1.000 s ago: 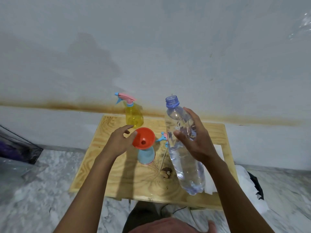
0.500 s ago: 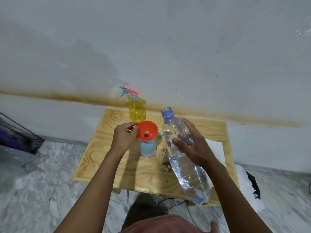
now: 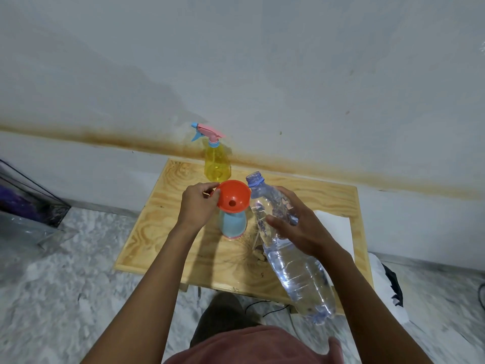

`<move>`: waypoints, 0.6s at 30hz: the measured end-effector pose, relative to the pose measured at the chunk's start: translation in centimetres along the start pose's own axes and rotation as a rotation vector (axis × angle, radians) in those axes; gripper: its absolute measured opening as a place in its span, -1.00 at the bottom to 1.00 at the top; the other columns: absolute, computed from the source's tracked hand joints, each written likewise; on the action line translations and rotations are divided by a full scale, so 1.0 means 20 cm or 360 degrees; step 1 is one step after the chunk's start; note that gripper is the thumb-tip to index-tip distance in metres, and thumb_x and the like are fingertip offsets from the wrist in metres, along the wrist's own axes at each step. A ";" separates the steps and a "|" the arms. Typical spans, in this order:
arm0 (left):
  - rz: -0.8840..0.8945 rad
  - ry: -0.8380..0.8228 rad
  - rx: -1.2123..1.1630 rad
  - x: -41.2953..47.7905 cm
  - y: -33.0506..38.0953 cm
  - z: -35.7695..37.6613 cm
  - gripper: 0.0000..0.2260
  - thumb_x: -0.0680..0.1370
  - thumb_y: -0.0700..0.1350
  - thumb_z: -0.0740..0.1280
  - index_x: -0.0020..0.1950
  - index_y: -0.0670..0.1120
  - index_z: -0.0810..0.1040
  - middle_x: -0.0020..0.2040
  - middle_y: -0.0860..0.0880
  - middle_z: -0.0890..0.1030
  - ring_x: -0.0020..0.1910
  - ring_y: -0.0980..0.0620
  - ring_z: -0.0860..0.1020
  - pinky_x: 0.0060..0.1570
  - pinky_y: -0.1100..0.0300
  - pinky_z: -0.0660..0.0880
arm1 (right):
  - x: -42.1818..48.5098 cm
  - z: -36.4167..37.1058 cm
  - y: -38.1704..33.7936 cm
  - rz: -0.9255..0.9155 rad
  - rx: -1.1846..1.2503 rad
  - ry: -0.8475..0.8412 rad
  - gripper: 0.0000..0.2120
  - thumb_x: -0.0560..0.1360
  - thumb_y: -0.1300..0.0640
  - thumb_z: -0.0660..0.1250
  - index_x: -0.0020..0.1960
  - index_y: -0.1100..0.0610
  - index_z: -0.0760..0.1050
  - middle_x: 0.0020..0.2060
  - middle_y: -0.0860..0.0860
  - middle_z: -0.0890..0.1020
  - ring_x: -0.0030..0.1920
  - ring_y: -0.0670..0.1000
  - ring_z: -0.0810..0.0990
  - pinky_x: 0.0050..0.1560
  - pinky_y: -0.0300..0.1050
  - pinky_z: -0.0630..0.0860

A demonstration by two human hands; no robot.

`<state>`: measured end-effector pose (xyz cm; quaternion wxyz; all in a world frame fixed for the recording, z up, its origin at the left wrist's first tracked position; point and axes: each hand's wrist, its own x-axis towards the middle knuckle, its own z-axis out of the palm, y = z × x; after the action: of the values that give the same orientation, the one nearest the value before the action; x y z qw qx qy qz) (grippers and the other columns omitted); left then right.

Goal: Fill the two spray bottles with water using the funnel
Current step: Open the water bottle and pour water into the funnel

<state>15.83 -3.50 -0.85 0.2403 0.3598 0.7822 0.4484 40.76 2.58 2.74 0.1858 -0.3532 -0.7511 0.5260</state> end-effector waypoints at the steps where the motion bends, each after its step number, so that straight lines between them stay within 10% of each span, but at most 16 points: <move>1: 0.0002 0.0002 -0.0004 0.00 0.00 0.00 -0.79 0.55 -0.17 0.39 0.17 -0.10 0.68 -0.12 -0.05 0.68 -0.13 -0.10 0.68 0.02 0.02 0.62 | 0.00 0.00 0.00 0.0008 0.0012 -0.0006 -0.37 0.44 -0.16 0.41 0.44 -0.27 0.24 0.18 -0.20 0.56 0.08 -0.26 0.61 0.00 -0.09 0.65; 18: 0.0002 -0.0006 -0.0038 0.00 -0.01 -0.01 -0.79 0.55 -0.16 0.39 0.17 -0.10 0.68 -0.11 -0.06 0.68 -0.12 -0.10 0.68 0.02 0.01 0.62 | 0.03 0.05 0.06 0.0059 -0.0079 -0.0093 -0.42 0.47 -0.20 0.40 0.42 -0.24 0.27 0.10 -0.19 0.62 -0.03 -0.14 0.66 -0.05 -0.04 0.65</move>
<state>15.63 -3.61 -1.04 0.2457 0.3583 0.7760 0.4572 40.21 2.66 1.16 0.1453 -0.3560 -0.7623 0.5207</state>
